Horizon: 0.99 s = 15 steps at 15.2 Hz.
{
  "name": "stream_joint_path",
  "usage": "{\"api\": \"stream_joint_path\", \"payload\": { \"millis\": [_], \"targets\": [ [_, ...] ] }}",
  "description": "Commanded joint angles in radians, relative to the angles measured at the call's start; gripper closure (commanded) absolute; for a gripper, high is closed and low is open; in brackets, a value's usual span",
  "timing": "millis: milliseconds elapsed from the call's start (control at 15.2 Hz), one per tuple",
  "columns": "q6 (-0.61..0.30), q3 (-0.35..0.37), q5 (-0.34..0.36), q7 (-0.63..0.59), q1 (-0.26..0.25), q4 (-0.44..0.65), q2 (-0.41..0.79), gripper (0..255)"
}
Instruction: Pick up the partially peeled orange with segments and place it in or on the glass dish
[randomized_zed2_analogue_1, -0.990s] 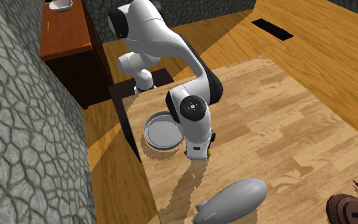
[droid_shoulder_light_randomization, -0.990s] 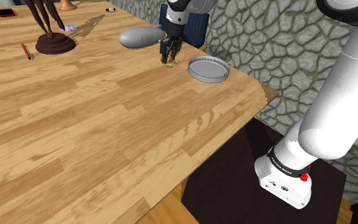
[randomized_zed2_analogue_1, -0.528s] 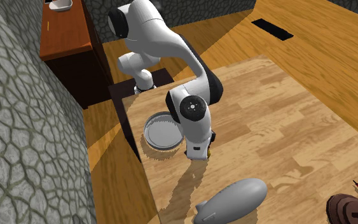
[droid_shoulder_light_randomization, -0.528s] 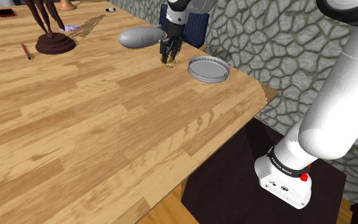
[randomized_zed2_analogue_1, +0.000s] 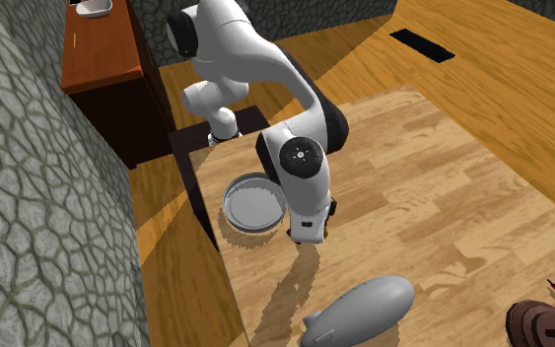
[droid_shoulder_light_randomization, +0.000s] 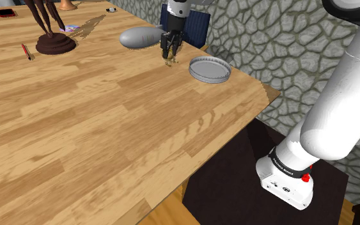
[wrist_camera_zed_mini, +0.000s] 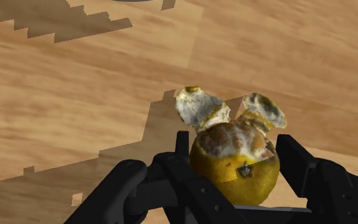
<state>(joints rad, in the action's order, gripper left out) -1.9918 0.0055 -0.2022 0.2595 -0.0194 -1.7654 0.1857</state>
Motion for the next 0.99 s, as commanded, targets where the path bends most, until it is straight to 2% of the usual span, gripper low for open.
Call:
{"api": "stream_joint_path", "payload": {
  "millis": [0, 726, 792, 924],
  "targets": [
    [0.026, -0.001, 0.002, -0.003, 0.002, 0.021, -0.005, 255],
    [0.167, -0.003, 0.011, -0.028, 0.004, 0.150, -0.019, 255],
    [0.170, -0.003, 0.011, -0.028, 0.004, 0.152, -0.019, 255],
    [0.157, -0.013, 0.008, -0.001, 0.018, 0.062, -0.091, 255]
  ]
}}
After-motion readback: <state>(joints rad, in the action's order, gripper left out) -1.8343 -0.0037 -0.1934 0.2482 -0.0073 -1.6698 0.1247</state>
